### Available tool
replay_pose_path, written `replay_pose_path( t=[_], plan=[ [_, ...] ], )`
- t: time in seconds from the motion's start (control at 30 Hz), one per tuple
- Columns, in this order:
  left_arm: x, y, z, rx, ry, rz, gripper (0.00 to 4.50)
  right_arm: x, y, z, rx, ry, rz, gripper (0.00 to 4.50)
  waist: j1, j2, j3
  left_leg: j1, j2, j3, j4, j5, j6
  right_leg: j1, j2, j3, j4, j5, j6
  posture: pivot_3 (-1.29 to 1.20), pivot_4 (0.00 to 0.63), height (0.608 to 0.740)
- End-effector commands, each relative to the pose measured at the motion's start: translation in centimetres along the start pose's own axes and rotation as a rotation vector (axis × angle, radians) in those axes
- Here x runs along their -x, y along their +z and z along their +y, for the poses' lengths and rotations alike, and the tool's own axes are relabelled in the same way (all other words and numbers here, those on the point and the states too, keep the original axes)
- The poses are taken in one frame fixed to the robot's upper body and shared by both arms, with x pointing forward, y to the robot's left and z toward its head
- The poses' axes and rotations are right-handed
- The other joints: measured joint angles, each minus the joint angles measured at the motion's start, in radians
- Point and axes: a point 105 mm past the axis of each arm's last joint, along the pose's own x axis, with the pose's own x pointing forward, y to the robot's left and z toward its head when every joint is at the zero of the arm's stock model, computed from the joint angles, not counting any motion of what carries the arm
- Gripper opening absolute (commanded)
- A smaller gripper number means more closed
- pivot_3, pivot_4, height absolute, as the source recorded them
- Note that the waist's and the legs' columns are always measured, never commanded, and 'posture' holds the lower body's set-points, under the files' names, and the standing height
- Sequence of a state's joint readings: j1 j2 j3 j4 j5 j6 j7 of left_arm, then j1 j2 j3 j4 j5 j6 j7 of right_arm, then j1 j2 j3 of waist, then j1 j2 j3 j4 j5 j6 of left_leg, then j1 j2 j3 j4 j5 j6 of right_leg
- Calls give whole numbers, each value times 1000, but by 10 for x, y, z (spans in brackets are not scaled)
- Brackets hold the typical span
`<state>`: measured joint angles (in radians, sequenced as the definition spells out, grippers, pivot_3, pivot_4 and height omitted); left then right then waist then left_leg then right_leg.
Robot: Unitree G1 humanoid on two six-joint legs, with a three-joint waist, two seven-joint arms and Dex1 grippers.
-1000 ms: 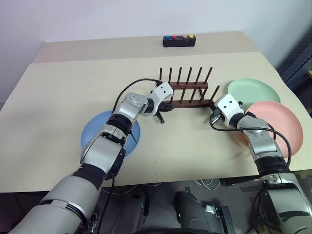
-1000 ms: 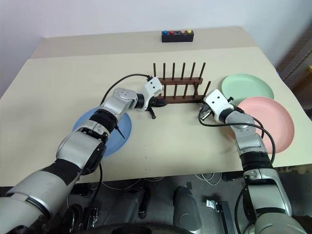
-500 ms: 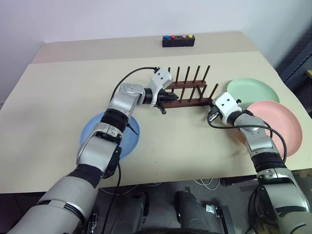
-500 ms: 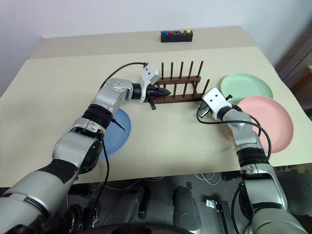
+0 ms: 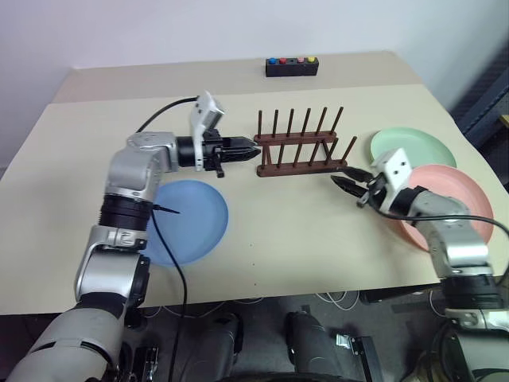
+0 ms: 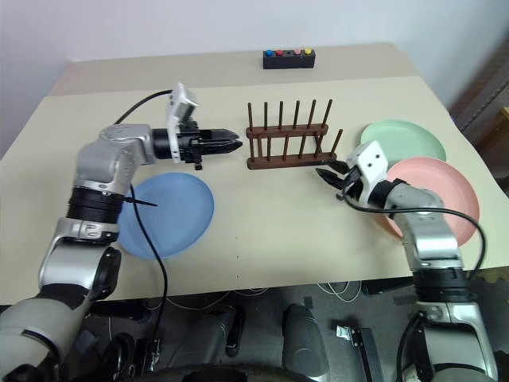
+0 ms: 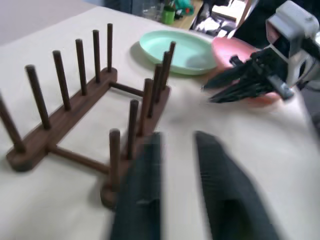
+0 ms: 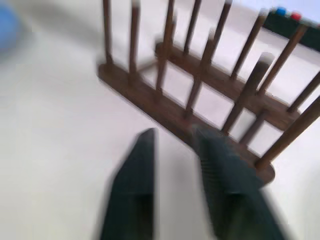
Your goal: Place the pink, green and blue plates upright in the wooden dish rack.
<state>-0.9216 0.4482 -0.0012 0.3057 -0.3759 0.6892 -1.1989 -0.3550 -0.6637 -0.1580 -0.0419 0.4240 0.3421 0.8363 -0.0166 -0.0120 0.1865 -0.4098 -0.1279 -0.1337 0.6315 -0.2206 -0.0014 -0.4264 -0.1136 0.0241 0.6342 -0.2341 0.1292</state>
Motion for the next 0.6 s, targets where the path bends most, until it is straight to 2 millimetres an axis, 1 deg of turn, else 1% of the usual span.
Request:
replay_pose_path(
  t=[0.03, 0.1, 0.13, 0.2, 0.27, 0.33, 0.43, 0.47, 0.5, 0.57, 0.6],
  plan=[
    [20, 26, -21, -35, -105, -64, 3376, 17, 39, 7, 17, 40, -85, 3223, 1, 0, 0, 0, 0, 0, 0, 0, 0, 0, 0, 0, 0, 0, 0, 0, 150, 740],
    [28, 25, -25, -48, -120, -47, 4444, 28, 40, 5, 17, 29, -37, 4235, 2, 0, 0, 0, 0, 0, 0, 0, 0, 0, 0, 0, -1, 0, 0, 0, 150, 740],
    [31, 22, -24, -56, -113, -29, 4497, 33, 38, 1, 16, 3, -6, 4439, 4, 0, 0, 0, 0, 0, 0, 0, 0, 0, 0, 0, -1, 0, 0, 0, 150, 740],
    [35, 16, -20, -70, -82, 7, 4497, 42, 34, -4, -3, -35, 42, 4439, 5, 0, 0, 0, 0, 0, 0, 0, 0, 0, 0, 0, -1, 0, 0, 0, 150, 740],
    [38, 13, -19, -89, -69, 17, 4497, 49, 32, -2, -26, -35, 74, 4439, 7, 0, 0, 0, 0, 0, 0, 0, 0, 0, 0, 0, -1, 0, 0, 0, 150, 740],
    [42, 17, -25, -94, -99, -10, 4497, 60, 30, -2, 10, -68, 125, 4439, 8, 0, 0, 0, 0, 0, 0, 0, 0, 0, 0, 0, -1, 0, 0, 0, 150, 740],
    [46, 24, -33, -223, -109, -86, 4497, 80, 25, -6, 38, -131, 207, 4439, 7, 0, 0, 0, 0, 0, -1, 0, 0, 0, -1, 0, -2, 0, 0, 0, 150, 740],
    [47, 23, -39, -245, -141, -99, 4497, 88, 23, -9, 19, -155, 221, 4439, 7, 0, 0, 0, 0, 1, -1, 0, 0, 0, -1, 0, -2, 0, 0, 0, 150, 740],
    [47, 19, -42, -228, -164, -91, 4497, 95, 20, -11, 25, -175, 249, 4439, 8, 0, 0, 0, 0, 1, -1, 0, 0, 1, -1, 0, -2, 0, 0, 0, 150, 740],
    [46, 14, -44, -216, -182, -83, 4497, 105, 16, -15, 37, -204, 280, 4439, 7, 0, 0, 0, 0, 1, -1, 0, 0, 1, -1, 0, -2, 0, 0, 0, 150, 740],
    [44, 15, -46, -226, -190, -113, 4497, 109, 14, -17, 38, -225, 291, 4439, 6, 0, 0, 0, 0, 1, -1, -1, 1, 1, -1, 0, -2, 0, 0, 0, 150, 740]
  ],
)
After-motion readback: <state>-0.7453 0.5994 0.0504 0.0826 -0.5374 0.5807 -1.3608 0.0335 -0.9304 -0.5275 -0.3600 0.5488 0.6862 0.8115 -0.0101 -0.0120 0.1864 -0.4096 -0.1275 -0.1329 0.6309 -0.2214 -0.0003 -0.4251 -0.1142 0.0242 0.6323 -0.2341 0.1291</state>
